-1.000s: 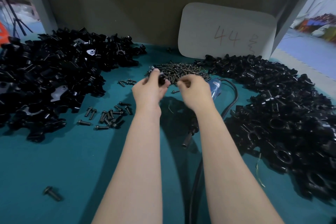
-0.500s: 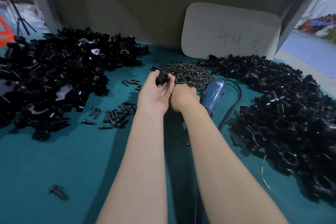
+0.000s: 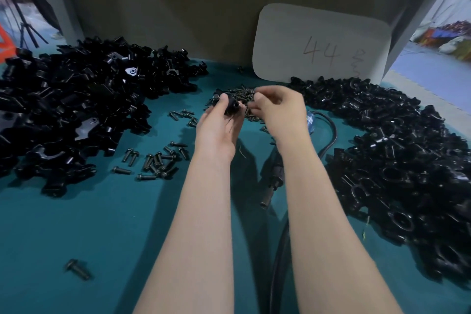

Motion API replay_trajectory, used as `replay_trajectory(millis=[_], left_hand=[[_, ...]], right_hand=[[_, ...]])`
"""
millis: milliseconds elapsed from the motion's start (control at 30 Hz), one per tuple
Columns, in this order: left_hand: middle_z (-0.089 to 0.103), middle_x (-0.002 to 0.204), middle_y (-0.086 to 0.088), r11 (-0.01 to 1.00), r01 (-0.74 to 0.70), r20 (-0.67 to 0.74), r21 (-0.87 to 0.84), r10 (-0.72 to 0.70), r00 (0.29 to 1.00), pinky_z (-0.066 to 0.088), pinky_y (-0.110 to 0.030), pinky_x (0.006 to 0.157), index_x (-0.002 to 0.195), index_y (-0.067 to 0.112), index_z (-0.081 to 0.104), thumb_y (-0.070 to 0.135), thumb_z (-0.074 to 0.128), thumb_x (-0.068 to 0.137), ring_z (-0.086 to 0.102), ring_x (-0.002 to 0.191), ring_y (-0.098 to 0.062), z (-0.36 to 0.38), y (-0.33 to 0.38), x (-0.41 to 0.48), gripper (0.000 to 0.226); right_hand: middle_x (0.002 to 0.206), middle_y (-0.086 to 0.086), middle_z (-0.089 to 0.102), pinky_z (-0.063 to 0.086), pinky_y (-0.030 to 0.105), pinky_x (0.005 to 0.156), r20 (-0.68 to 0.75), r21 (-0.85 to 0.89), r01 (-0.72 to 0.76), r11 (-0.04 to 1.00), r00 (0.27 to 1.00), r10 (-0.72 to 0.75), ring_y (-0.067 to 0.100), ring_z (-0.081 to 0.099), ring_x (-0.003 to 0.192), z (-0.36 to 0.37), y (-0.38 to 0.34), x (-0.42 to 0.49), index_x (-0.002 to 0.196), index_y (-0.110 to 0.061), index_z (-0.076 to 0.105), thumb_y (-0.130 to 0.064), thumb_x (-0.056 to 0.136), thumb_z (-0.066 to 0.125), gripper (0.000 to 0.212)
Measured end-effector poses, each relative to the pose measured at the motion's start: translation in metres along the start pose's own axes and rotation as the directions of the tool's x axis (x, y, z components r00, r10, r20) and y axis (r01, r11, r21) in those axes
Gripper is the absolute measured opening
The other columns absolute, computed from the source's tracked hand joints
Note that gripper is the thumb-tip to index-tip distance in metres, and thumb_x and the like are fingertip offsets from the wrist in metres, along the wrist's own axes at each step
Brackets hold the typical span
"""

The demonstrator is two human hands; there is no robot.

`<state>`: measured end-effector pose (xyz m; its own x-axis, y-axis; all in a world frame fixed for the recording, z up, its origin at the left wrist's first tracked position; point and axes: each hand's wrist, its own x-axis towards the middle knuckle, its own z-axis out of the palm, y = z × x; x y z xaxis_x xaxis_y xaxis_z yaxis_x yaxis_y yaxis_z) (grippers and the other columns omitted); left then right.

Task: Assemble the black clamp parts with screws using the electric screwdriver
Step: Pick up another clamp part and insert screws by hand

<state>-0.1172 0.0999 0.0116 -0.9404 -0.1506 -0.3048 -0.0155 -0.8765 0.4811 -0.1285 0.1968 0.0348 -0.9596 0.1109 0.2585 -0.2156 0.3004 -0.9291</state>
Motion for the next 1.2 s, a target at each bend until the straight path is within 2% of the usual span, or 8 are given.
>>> replay_trajectory(millis=[100,233,400,567,833,967,1100,1200], left_hand=[[0.063,0.108,-0.02,0.996,-0.052,-0.021,0.071,0.053,0.998,0.059,-0.023,0.068,0.126,-0.003,0.052,0.014,0.062,0.094,0.066,0.072,-0.018,0.002,-0.003,-0.001,0.038],[0.065,0.108,-0.016,0.98,-0.116,-0.013,0.162,0.12,0.993,0.058,-0.021,0.071,0.111,0.005,0.053,0.012,0.061,0.094,0.066,0.078,-0.017,0.004,-0.005,-0.002,0.02],[0.066,0.112,-0.012,0.932,-0.191,-0.069,0.309,0.223,0.972,0.058,-0.018,0.073,0.124,0.003,0.054,0.014,0.065,0.092,0.067,0.086,-0.017,0.006,-0.009,-0.001,0.036],[0.069,0.104,-0.005,0.801,-0.293,-0.082,0.523,0.389,0.918,0.044,-0.016,0.055,0.107,0.015,0.056,0.023,0.066,0.091,0.065,0.085,-0.019,0.007,-0.013,0.001,0.021],[0.066,0.096,-0.001,0.718,-0.378,-0.063,0.584,0.504,0.861,0.054,-0.038,0.09,0.09,0.02,0.055,0.021,0.069,0.088,0.067,0.096,-0.023,0.007,-0.015,0.002,0.015],[0.067,0.094,0.0,0.677,-0.394,-0.054,0.622,0.539,0.84,0.054,-0.034,0.088,0.086,0.024,0.053,0.023,0.07,0.087,0.067,0.095,-0.022,0.007,-0.017,0.003,0.017],[0.068,0.097,-0.003,0.662,-0.435,-0.021,0.611,0.562,0.827,0.053,-0.031,0.086,0.087,0.024,0.053,0.019,0.069,0.087,0.066,0.093,-0.019,0.009,-0.02,0.001,0.017],[0.068,0.1,-0.004,0.659,-0.451,0.017,0.601,0.554,0.832,0.053,-0.03,0.086,0.09,0.024,0.053,0.019,0.068,0.088,0.066,0.094,-0.019,0.011,-0.022,0.0,0.016]], right_hand=[[0.073,-0.006,0.069,0.057,0.024,0.077,0.049,0.005,0.038,0.999,0.998,-0.038,0.008,0.07,0.073,-0.005,-0.005,0.0,0.088,-0.016,0.067,-0.008,0.091,0.06,0.012],[0.082,0.0,0.071,0.056,0.035,0.086,0.08,-0.064,0.031,0.997,0.996,-0.025,0.015,0.07,0.085,-0.001,-0.002,-0.003,0.077,-0.028,0.062,-0.009,0.088,0.063,0.022],[0.085,-0.002,0.069,0.054,0.034,0.086,0.095,-0.203,0.081,0.976,0.994,-0.063,0.015,0.067,0.085,-0.001,-0.002,-0.004,0.076,-0.028,0.06,-0.013,0.088,0.064,0.019],[0.085,0.005,0.069,0.052,0.035,0.079,0.062,-0.337,0.094,0.937,0.995,-0.078,0.022,0.066,0.083,0.014,-0.001,-0.008,0.081,-0.018,0.057,-0.021,0.091,0.061,0.011],[0.071,-0.001,0.063,0.035,0.023,0.063,0.047,-0.383,0.062,0.922,0.998,-0.047,0.018,0.057,0.075,0.014,-0.001,-0.008,0.087,-0.013,0.063,-0.027,0.096,0.052,0.021],[0.087,0.009,0.068,0.039,0.025,0.066,0.133,-0.463,0.081,0.882,0.991,-0.021,0.023,0.058,0.081,0.014,-0.001,-0.007,0.093,-0.013,0.064,-0.024,0.095,0.052,0.016],[0.072,0.007,0.057,0.033,0.028,0.061,0.095,-0.489,0.07,0.87,0.995,-0.027,0.026,0.05,0.07,0.016,0.001,-0.008,0.065,-0.013,0.046,-0.031,0.1,0.04,0.04],[0.071,0.01,0.06,0.048,0.036,0.07,0.098,-0.443,0.067,0.894,0.995,-0.026,0.031,0.059,0.076,0.012,0.003,-0.008,0.062,-0.015,0.045,-0.033,0.102,0.036,0.044]])
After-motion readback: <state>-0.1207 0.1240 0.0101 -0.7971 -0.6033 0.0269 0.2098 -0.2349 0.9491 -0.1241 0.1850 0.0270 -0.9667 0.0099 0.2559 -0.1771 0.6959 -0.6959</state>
